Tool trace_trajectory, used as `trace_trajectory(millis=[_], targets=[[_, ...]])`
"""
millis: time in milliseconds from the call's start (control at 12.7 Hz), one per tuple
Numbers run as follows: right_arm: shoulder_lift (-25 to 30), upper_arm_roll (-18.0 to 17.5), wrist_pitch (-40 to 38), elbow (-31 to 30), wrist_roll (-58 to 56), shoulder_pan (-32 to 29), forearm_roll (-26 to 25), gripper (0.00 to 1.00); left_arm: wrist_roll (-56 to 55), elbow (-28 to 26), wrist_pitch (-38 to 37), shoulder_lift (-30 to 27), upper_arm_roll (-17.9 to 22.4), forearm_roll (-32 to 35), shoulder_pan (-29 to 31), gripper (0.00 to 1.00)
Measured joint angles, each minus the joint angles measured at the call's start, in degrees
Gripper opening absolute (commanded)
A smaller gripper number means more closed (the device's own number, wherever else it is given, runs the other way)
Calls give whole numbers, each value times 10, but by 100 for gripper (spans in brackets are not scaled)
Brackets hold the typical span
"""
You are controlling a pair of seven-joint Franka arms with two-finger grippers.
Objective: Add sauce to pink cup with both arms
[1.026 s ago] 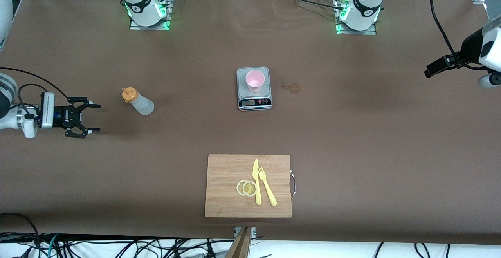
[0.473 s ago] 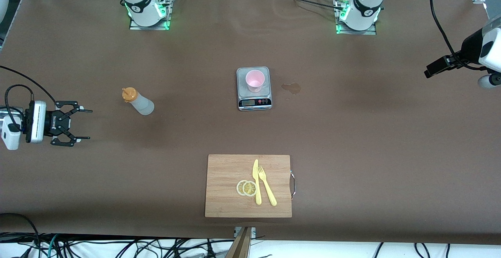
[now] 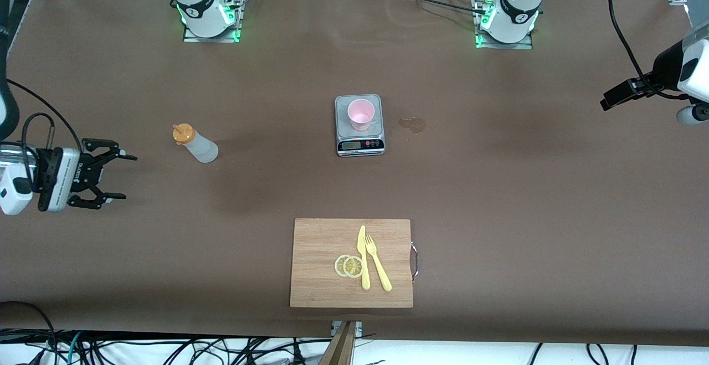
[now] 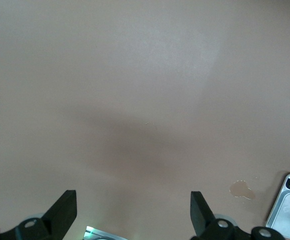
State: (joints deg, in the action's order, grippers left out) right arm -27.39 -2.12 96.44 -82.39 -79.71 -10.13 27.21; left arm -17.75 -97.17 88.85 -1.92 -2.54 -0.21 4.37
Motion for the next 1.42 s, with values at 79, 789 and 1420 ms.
trace_trajectory(millis=[79, 789, 1420], targets=[[10, 0, 9, -3, 45, 19, -17, 100, 0, 0, 0, 0, 0, 0, 0, 100], [125, 0, 47, -56, 601, 146, -186, 100, 0, 0, 0, 0, 0, 0, 0, 100], [217, 14, 1, -91, 691, 79, -196, 100, 0, 0, 0, 0, 0, 0, 0, 100]])
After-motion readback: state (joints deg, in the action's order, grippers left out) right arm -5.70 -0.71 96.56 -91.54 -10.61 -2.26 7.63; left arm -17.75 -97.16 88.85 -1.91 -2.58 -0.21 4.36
